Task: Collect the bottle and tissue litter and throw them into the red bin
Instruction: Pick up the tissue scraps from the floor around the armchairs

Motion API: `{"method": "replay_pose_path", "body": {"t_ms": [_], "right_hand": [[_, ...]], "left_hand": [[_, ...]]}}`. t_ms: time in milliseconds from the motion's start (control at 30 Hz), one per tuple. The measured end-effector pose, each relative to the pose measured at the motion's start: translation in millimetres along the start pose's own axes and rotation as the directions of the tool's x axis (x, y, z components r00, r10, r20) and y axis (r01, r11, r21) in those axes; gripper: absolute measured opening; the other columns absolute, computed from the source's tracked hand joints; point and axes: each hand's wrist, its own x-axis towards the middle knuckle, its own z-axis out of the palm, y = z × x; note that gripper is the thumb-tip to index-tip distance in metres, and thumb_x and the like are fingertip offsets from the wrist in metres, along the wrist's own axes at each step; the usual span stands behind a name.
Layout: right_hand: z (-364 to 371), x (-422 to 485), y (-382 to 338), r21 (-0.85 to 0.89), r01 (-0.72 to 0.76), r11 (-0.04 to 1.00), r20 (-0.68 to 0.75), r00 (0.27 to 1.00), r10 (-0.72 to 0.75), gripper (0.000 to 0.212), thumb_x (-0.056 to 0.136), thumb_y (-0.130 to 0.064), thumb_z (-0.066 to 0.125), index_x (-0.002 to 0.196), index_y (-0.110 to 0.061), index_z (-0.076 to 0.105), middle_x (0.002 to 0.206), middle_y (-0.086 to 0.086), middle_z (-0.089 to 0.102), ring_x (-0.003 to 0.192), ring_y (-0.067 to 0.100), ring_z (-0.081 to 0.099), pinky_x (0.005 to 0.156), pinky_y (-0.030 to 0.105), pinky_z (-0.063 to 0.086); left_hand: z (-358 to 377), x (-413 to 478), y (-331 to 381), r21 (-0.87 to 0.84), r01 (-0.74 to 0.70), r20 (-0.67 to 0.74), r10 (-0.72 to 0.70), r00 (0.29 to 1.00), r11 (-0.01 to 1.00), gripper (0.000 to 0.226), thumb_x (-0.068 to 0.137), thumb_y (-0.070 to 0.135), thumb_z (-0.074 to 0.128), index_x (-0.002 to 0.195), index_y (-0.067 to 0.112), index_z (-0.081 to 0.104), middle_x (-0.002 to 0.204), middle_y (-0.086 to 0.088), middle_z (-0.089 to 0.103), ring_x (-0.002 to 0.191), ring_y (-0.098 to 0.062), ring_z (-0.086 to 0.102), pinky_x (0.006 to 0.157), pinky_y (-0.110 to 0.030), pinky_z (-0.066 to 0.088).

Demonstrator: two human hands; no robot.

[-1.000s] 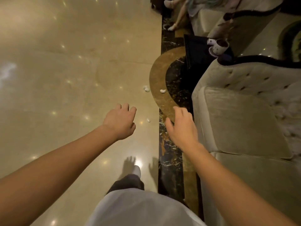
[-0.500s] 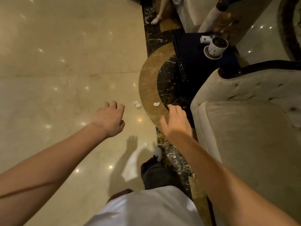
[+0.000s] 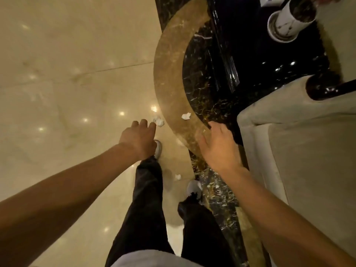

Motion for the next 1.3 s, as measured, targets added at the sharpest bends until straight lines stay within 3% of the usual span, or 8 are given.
{"method": "replay_pose_path", "body": {"t_ms": [167, 467, 700, 900, 1067, 1133, 1200, 1300], "right_hand": [[117, 103, 28, -0.091, -0.117, 0.989, 0.122, 0.984, 0.127, 0.04, 0.096, -0.029, 0.041, 0.131, -0.012, 0.049, 0.11, 0.008, 0.058, 0.09, 0.021, 0.052, 0.082, 0.034, 0.045], [360, 285, 115, -0.09, -0.274, 0.958, 0.22, 0.932, 0.287, 0.042, 0.09, -0.027, 0.058, 0.13, -0.016, 0.049, 0.121, 0.01, 0.062, 0.103, 0.029, 0.06, 0.073, 0.03, 0.039], [480, 344, 164, -0.131, -0.188, 0.973, 0.351, 0.909, 0.223, 0.054, 0.089, -0.029, 0.059, 0.14, -0.017, 0.044, 0.135, 0.017, 0.053, 0.121, 0.037, 0.051, 0.094, 0.039, 0.043], [513, 365, 180, -0.099, -0.167, 0.981, 0.323, 0.927, 0.19, 0.076, 0.088, -0.034, 0.068, 0.151, -0.032, 0.027, 0.158, 0.014, 0.021, 0.138, 0.038, 0.034, 0.107, 0.042, 0.039], [519, 403, 180, -0.189, -0.124, 0.974, 0.413, 0.89, 0.194, 0.087, 0.084, -0.042, 0.073, 0.149, -0.052, 0.017, 0.164, 0.003, -0.01, 0.147, 0.043, 0.01, 0.115, 0.052, 0.027], [528, 410, 179, -0.22, -0.107, 0.969, 0.434, 0.879, 0.196, 0.066, 0.086, -0.038, 0.07, 0.144, -0.044, 0.038, 0.162, 0.008, 0.008, 0.143, 0.041, 0.022, 0.114, 0.048, 0.031], [541, 400, 178, -0.236, -0.036, 0.971, 0.482, 0.863, 0.15, 0.03, 0.09, -0.024, 0.065, 0.12, -0.023, 0.062, 0.147, 0.016, 0.04, 0.13, 0.037, 0.042, 0.104, 0.038, 0.042], [555, 361, 180, -0.134, -0.086, 0.987, 0.541, 0.829, 0.146, 0.007, 0.091, -0.007, 0.057, 0.093, -0.011, 0.062, 0.117, 0.019, 0.061, 0.107, 0.034, 0.057, 0.08, 0.032, 0.047]], "left_hand": [[72, 170, -64, 0.09, -0.097, 0.142, 0.083, 0.986, 0.991, 0.047, 0.088, 0.033, 0.053, 0.129, 0.013, 0.043, 0.123, -0.014, 0.049, 0.112, -0.034, 0.048, 0.069, -0.04, 0.041], [295, 385, -105, -0.072, -0.025, 0.222, 0.04, 0.974, 0.997, 0.064, 0.085, 0.045, 0.061, 0.14, 0.027, 0.033, 0.127, -0.014, 0.046, 0.108, -0.038, 0.05, 0.074, -0.045, 0.052], [390, 448, -114, -0.188, 0.08, 0.18, -0.046, 0.983, 0.979, 0.084, 0.078, 0.049, 0.071, 0.145, 0.035, 0.023, 0.136, -0.018, 0.038, 0.106, -0.044, 0.053, 0.072, -0.044, 0.048], [409, 488, -109, -0.252, 0.054, 0.081, -0.035, 0.996, 0.966, 0.099, 0.071, 0.052, 0.077, 0.147, 0.041, 0.014, 0.152, -0.018, 0.019, 0.119, -0.051, 0.043, 0.085, -0.054, 0.05], [415, 512, -96, -0.251, 0.041, 0.089, -0.019, 0.996, 0.967, 0.078, 0.074, 0.048, 0.076, 0.14, 0.04, 0.035, 0.151, -0.013, 0.018, 0.128, -0.047, 0.027, 0.087, -0.055, 0.047], [419, 513, -91, -0.244, -0.002, 0.066, 0.019, 0.998, 0.97, 0.056, 0.076, 0.037, 0.077, 0.125, 0.031, 0.052, 0.145, -0.014, 0.025, 0.126, -0.043, 0.029, 0.083, -0.05, 0.048], [425, 510, -89, -0.219, -0.025, 0.062, 0.04, 0.997, 0.975, 0.035, 0.081, 0.022, 0.073, 0.114, 0.023, 0.06, 0.137, -0.015, 0.033, 0.121, -0.041, 0.034, 0.082, -0.046, 0.048], [430, 508, -90, -0.186, -0.036, 0.122, 0.06, 0.991, 0.982, 0.027, 0.081, 0.004, 0.064, 0.106, 0.014, 0.06, 0.122, -0.017, 0.039, 0.104, -0.039, 0.045, 0.08, -0.047, 0.052]]}}
